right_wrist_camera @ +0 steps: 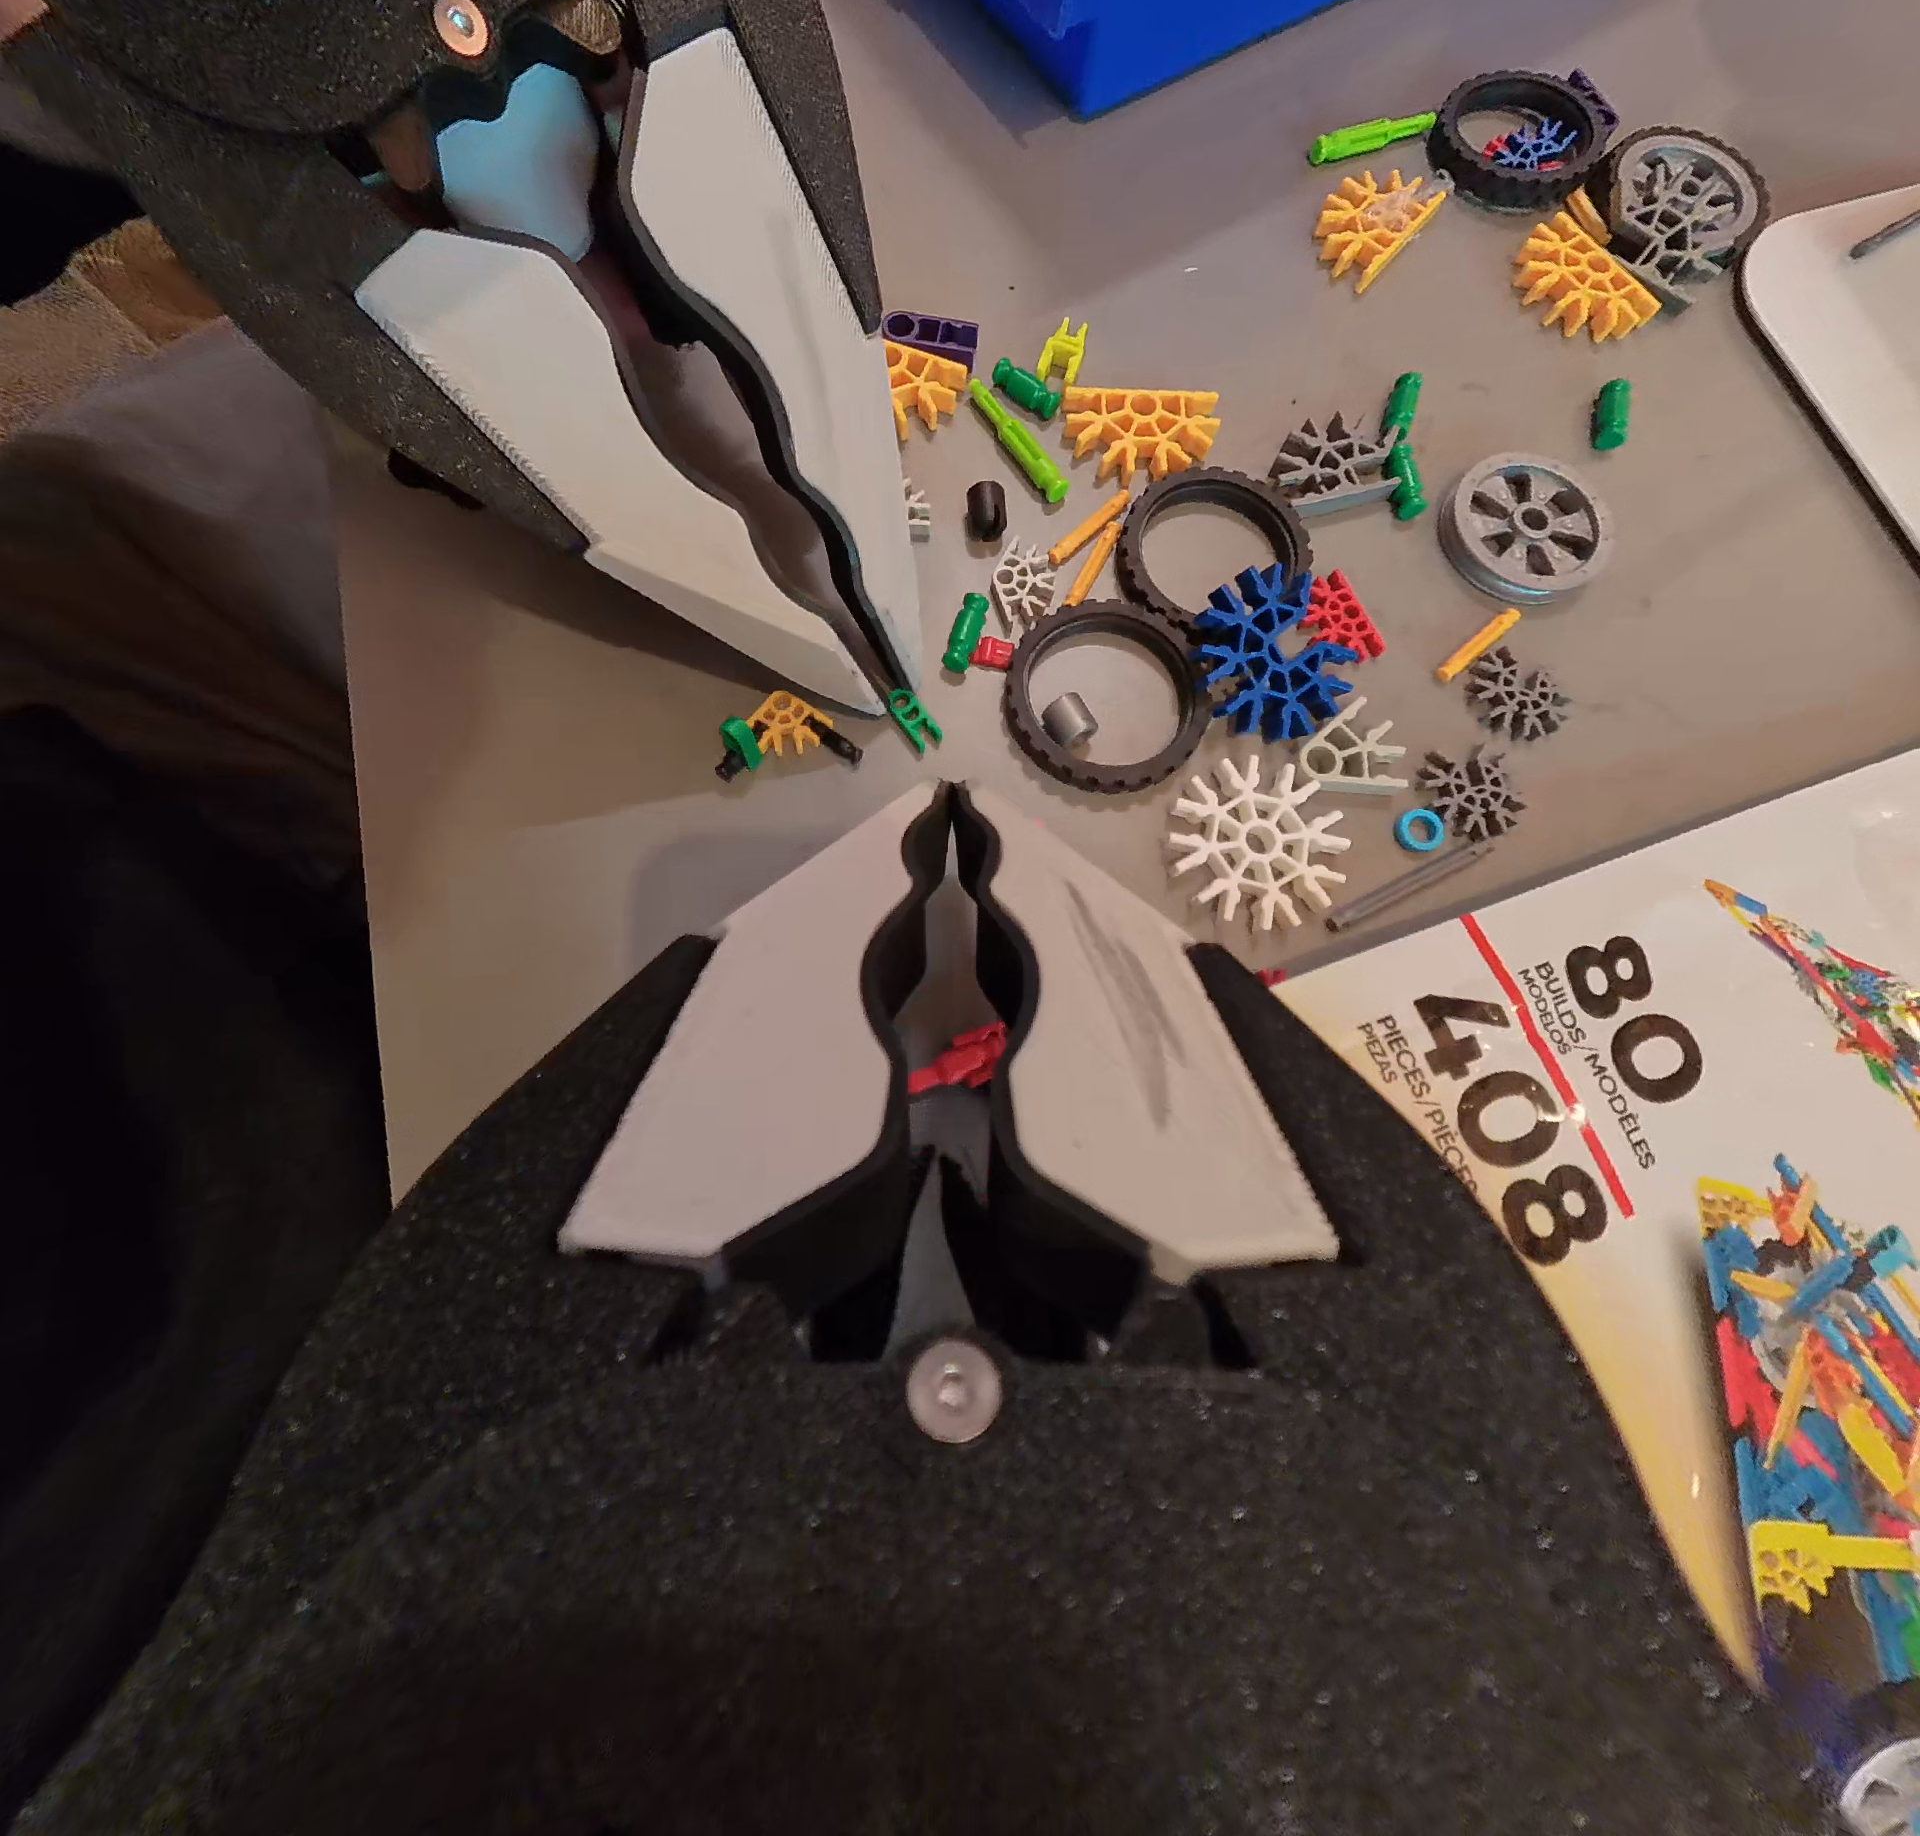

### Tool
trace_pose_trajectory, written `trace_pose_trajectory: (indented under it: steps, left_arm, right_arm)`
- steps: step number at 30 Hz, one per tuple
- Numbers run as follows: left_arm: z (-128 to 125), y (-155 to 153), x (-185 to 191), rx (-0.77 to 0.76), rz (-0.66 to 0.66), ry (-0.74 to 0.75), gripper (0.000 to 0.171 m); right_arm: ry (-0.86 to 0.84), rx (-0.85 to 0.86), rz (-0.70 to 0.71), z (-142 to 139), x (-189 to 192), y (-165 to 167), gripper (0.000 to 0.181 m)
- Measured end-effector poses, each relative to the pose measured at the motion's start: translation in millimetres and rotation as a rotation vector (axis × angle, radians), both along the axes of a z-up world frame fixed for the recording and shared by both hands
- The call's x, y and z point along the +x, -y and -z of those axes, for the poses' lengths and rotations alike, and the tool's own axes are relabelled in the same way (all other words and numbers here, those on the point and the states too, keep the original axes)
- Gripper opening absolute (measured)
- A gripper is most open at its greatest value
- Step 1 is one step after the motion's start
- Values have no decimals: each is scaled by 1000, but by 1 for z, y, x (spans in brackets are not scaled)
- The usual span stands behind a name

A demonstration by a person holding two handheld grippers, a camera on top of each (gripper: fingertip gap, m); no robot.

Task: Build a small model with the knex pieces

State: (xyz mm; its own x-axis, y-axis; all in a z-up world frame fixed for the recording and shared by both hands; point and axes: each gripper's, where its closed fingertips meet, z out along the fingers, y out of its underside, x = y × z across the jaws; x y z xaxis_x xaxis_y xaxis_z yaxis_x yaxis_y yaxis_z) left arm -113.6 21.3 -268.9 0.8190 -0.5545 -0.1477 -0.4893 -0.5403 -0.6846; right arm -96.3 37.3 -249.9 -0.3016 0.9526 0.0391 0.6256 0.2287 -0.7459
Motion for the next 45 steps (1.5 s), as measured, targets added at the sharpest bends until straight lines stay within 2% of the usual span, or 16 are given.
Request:
trace_pose_trajectory:
  steps: [6,13,24,27,30,32,34,35,38,40,42,45]
  left_arm:
    - [-8,-2,-8,8,-15,-11,2]
    - [-1,-2,-3,-29,8,-12,8]
    - [-2,-10,-5,-1,-33,18,3]
    - [-18,-15,-3,46,-89,168,3]
    - [-44,-20,2,102,-145,402,3]
    - [-59,-23,3,149,-170,524,3]
    - [-70,-24,6,209,-166,572,3]
    - [-72,-25,4,238,-177,543,3]
    - [-78,-26,-1,378,-194,352,2]
    - [-85,-26,2,460,-190,267,2]
    - [-91,-27,5,524,-190,195,0]
    - [-93,-28,9,581,-186,105,0]
  right_arm:
    - [-7,-10,5,0,4,-1,0]
    - [-12,-17,2,0,8,1,0]
    - [-39,-30,15,-2,6,1,1]
    - [-109,-16,40,-12,1,-1,11]
    - [-193,62,76,-24,-5,-4,16]
    - [-244,54,110,-32,-9,-2,16]
    - [-274,-26,163,-39,-11,-3,12]
    - [-294,-107,194,-44,-12,-4,10]
    - [-363,-450,264,-63,-10,-8,8]
    - [-359,-609,274,-66,-10,-7,7]
    - [-374,-711,282,-69,-11,-6,7]
    - [-396,-773,299,-72,-13,-8,8]
